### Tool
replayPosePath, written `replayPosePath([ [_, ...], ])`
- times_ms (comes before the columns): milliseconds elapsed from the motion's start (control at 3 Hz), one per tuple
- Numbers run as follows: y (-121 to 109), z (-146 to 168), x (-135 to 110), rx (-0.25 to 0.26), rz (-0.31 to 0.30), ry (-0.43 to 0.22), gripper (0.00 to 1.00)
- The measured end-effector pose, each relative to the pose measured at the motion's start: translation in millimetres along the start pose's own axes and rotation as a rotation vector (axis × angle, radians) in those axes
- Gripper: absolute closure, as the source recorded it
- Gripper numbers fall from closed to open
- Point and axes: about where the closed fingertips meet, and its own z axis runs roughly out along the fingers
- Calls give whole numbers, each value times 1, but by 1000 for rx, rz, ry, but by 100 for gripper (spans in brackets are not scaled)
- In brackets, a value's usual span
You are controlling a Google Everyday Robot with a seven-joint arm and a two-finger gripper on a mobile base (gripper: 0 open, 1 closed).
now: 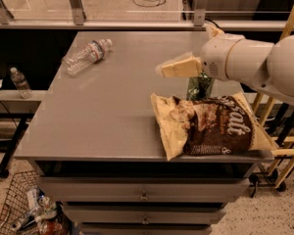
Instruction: Move green can near brown chip bag
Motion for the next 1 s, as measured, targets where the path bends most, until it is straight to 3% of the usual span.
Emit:
replayPosePath([
  [333, -4, -10, -38, 29, -69, -62, 0],
  [667, -15, -31, -73, 91, -124, -125, 0],
  [1000, -14, -33, -75, 94, -129, -128, 0],
])
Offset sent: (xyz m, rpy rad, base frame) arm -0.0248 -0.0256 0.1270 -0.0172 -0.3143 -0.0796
